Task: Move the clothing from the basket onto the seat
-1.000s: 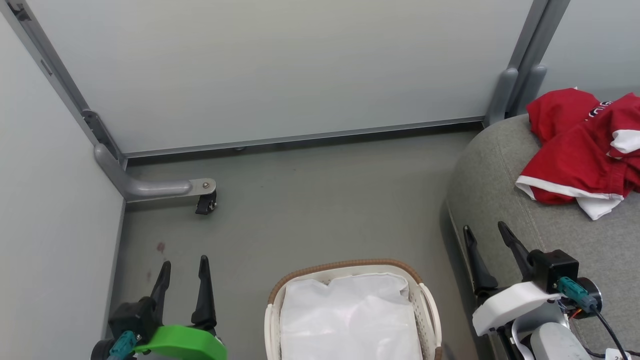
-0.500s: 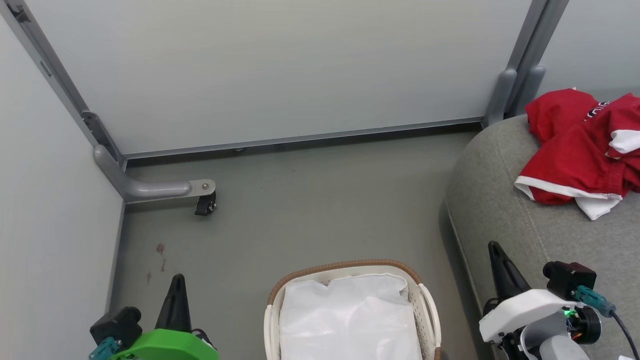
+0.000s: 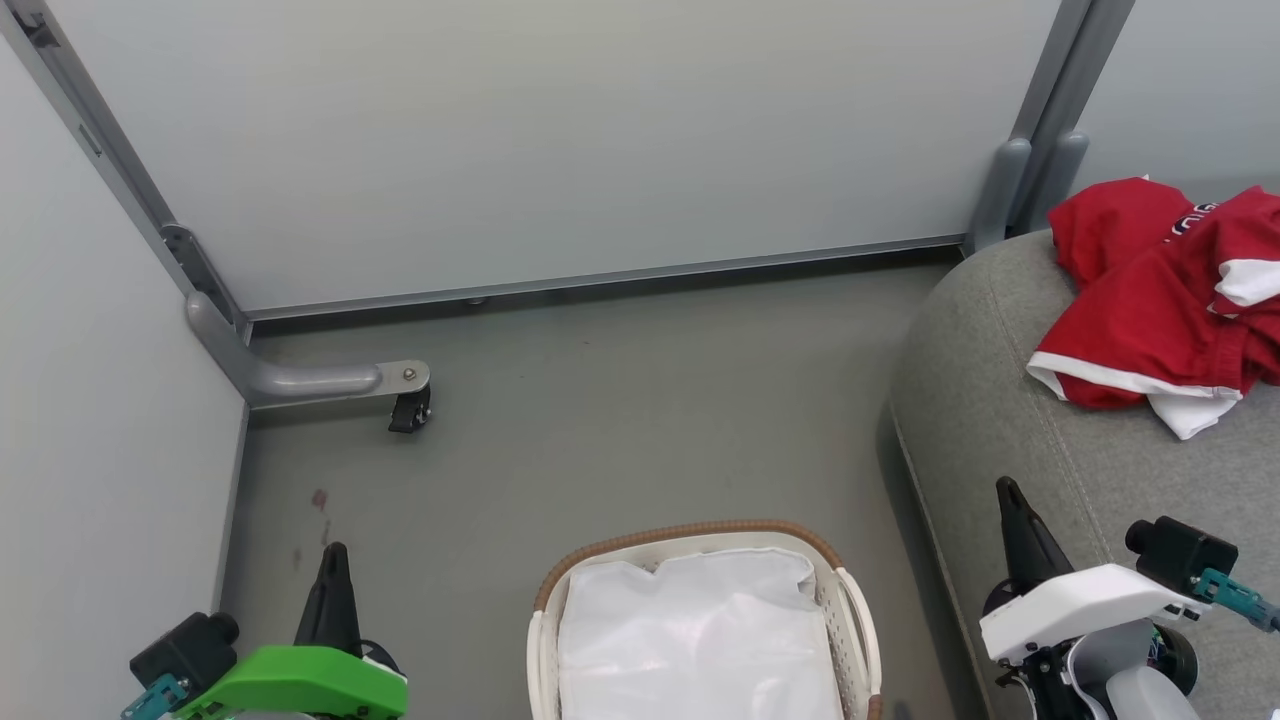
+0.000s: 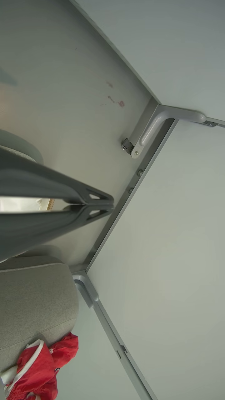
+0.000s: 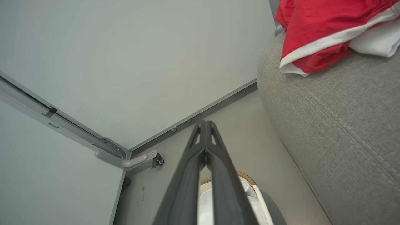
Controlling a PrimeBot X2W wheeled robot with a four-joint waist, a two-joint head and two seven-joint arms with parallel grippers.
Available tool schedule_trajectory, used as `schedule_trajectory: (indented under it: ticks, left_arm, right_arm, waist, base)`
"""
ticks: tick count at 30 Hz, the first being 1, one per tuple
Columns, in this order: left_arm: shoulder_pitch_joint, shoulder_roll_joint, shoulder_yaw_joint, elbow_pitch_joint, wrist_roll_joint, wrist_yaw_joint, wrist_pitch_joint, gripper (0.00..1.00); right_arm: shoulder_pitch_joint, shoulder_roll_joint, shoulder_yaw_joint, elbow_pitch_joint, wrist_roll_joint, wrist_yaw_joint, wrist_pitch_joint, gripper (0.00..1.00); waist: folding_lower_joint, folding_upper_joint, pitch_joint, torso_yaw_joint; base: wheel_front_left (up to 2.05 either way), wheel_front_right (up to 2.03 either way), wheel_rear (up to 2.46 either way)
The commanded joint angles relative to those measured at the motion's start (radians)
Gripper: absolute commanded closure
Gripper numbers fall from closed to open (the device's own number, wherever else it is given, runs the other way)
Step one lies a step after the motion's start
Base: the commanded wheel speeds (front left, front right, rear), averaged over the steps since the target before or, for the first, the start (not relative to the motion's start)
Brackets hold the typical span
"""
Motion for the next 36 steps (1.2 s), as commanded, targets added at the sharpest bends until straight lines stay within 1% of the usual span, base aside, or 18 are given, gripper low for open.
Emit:
schedule_trajectory:
  ticks: [1, 16, 36]
  left_arm:
    - [-0.033, 0.002, 0.012, -0.018, -0.034, -0.004, 0.008, 1.0]
    - [-0.048, 0.003, 0.047, -0.033, -0.218, -0.013, 0.062, 1.0]
    - [-0.065, 0.003, 0.086, -0.051, -0.423, -0.023, 0.123, 1.0]
  right_arm:
    - [-0.009, -0.005, -0.008, -0.02, 0.039, 0.0, 0.008, 1.0]
    - [-0.007, -0.007, -0.031, -0.04, 0.244, 0.0, 0.062, 1.0]
    - [-0.005, -0.009, -0.056, -0.061, 0.472, -0.001, 0.123, 1.0]
  waist:
    - [0.0, 0.0, 0.0, 0.0]
    - [0.0, 0.0, -0.002, -0.003]
    - [0.0, 0.0, -0.005, -0.006]
  base:
    - [0.0, 0.0, 0.0]
    - [0.0, 0.0, 0.0]
    - [0.0, 0.0, 0.0]
